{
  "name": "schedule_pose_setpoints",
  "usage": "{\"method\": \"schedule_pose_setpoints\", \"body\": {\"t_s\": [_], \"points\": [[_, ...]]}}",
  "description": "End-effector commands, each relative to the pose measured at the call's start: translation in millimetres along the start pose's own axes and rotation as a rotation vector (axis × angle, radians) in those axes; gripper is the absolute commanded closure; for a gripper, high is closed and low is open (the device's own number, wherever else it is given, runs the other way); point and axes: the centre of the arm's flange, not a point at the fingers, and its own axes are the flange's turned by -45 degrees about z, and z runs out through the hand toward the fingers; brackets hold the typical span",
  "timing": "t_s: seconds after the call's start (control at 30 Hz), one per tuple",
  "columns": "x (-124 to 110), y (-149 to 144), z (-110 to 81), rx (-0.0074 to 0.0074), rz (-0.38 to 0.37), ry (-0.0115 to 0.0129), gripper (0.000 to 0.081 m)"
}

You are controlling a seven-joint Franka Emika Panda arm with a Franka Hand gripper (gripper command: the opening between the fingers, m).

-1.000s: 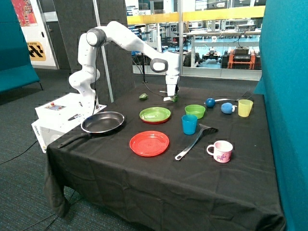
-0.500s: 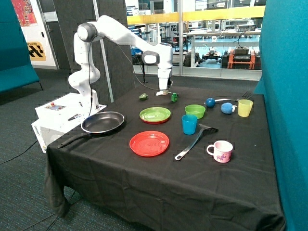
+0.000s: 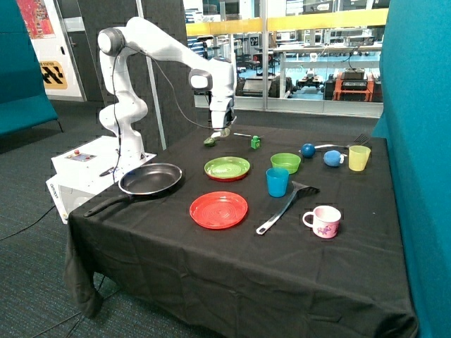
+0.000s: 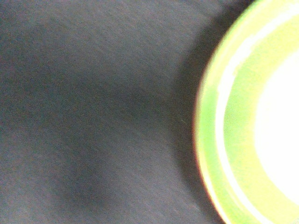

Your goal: Cook the vegetables

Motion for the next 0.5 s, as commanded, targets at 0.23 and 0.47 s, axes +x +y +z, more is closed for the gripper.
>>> {"method": "schedule_pose_setpoints", "body": {"t_s": [0.23,0.47], "points": [[-58.1,65.0,-0.8,-0.0007,0.075,-0.0013,0.0808],[-90.8,101.6,9.7,-0.0008,0.134,-0.0013,0.0808]]}}
